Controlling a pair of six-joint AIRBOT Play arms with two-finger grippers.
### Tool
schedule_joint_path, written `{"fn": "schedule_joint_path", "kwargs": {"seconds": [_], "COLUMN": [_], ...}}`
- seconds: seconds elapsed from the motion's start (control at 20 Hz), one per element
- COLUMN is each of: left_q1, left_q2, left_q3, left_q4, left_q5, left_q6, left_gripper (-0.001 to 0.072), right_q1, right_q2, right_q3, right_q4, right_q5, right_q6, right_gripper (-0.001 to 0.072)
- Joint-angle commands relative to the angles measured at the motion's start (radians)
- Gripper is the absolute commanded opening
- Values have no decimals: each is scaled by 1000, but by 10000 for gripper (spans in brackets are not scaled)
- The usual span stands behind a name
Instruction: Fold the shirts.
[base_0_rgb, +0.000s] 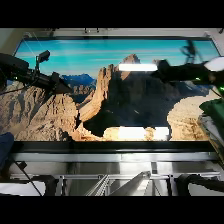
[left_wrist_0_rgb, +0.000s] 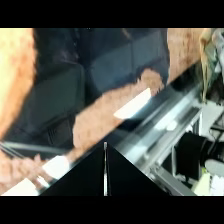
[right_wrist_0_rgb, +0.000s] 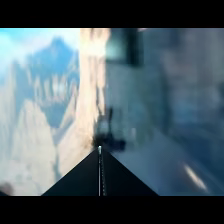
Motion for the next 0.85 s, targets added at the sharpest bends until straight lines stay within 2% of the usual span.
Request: {"fn": "schedule_joint_path", "kwargs": {"seconds": [0.0, 0.15, 0.3, 0.8], "left_q1": [-5, -33, -61, -53], "left_q2": [-105, -186, -226, -229], "left_q3": [167, 248, 292, 296], "left_q4": [7, 7, 7, 5], "left_q5": [-21, 28, 31, 72], "left_q6": [-36, -53, -53, -53], "left_gripper": [21, 20, 20, 18], "right_q1": [153, 153, 152, 152], "right_q2": [-249, -280, -278, -280], "right_q3": [236, 273, 273, 273], "right_q4": [-158, -159, -72, -53], "right_q5": [-14, 16, 37, 35], "right_q6": [79, 78, 67, 67], "right_gripper": [18, 18, 18, 18]}}
